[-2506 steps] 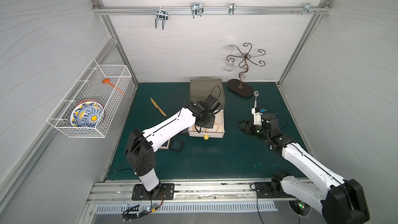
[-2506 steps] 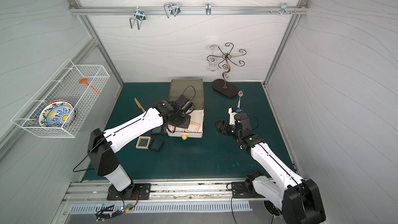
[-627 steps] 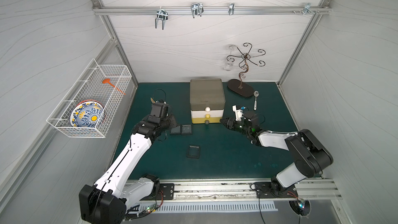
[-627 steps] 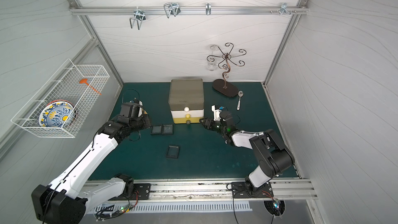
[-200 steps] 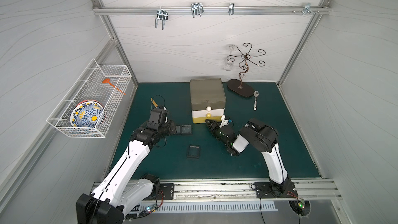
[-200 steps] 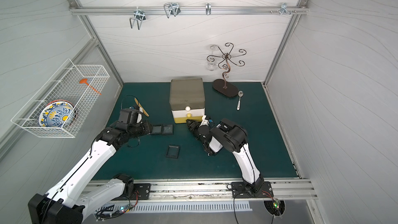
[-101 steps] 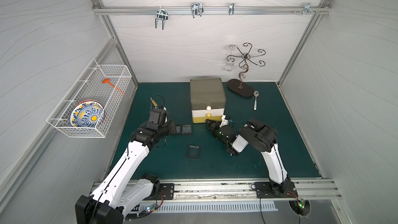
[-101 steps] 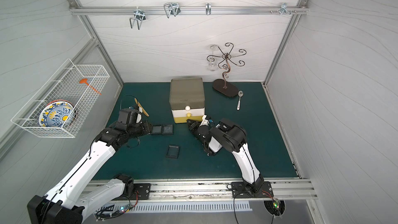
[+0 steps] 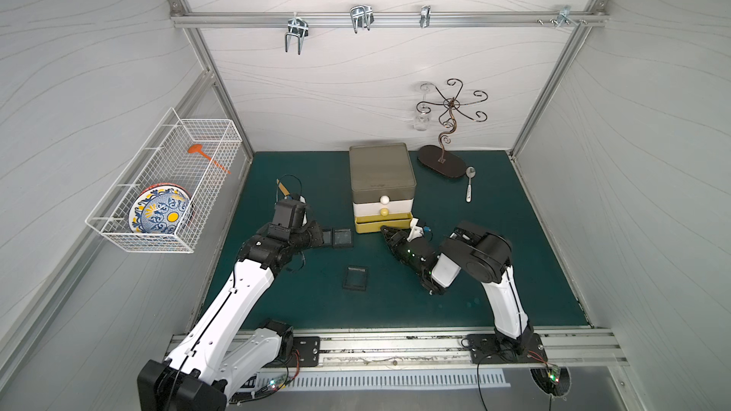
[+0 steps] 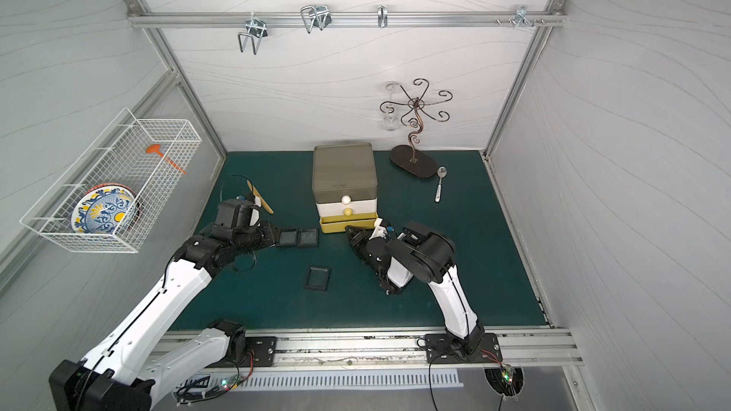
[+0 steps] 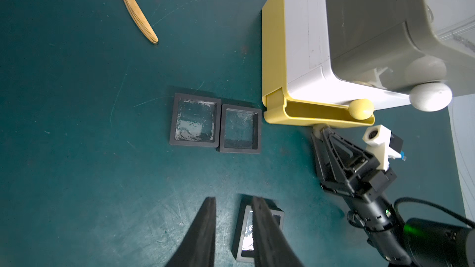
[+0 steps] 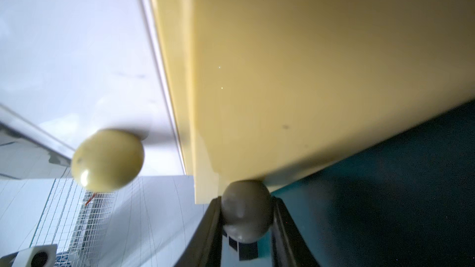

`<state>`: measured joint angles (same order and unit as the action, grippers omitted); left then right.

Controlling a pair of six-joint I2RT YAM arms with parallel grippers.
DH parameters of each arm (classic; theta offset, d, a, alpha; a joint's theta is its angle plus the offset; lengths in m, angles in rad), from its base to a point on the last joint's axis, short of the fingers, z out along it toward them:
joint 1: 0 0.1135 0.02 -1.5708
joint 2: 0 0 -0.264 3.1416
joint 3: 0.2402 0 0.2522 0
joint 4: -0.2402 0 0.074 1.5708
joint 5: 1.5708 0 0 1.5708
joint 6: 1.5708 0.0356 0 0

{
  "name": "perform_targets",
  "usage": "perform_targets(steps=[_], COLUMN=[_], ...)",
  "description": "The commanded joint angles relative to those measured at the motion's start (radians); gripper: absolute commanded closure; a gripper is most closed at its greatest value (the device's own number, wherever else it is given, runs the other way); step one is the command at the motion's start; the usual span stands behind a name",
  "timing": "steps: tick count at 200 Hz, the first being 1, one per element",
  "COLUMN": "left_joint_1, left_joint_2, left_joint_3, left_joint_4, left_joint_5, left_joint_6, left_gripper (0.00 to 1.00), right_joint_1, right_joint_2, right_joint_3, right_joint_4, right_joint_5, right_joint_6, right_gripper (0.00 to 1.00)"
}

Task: Place the brooch boxes into the drawer by color
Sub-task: Open the drawer in the storage box.

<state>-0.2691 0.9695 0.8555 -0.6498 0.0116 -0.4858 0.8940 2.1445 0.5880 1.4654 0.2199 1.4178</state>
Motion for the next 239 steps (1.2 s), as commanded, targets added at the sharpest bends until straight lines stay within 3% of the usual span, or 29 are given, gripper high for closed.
perform_targets(steps=[1, 167, 194, 215, 239], left_joint_1=[0.005, 0.005, 0.005, 0.005, 0.005], left_joint_2=[-0.023, -0.012, -0.002, 0.004, 0.012], left_joint_3=[0.007, 0.004, 0.001, 0.0, -0.01], left_joint_4=[0.004, 0.002, 0.007, 0.004, 0.001], left_joint_5=[-0.014, -0.018, -0.015, -0.018, -0.021], left_joint_6=[0.0, -0.003, -0.007, -0.012, -0.023], left_gripper=[0.72, 0.72, 0.71, 0.71, 0.71], right_joint_1=[0.029, 0.166, 0.169, 0.169, 0.168], right_joint_2=[-0.007, -0.119, -0.132, -0.162, -0.221], right_joint_3=[-0.075, -0.301, -0.308, -0.302, -0.288], right_joint_4=[-0.08, -0.08, -0.08, -0.081, -0.094], right_joint_5=[-0.015, -0.032, -0.025, -0.028, -0.05], right_joint_6=[0.03, 0.108, 0.103, 0.064, -0.004], right_gripper=[0.87, 0.85, 0.76, 0.46, 0.37])
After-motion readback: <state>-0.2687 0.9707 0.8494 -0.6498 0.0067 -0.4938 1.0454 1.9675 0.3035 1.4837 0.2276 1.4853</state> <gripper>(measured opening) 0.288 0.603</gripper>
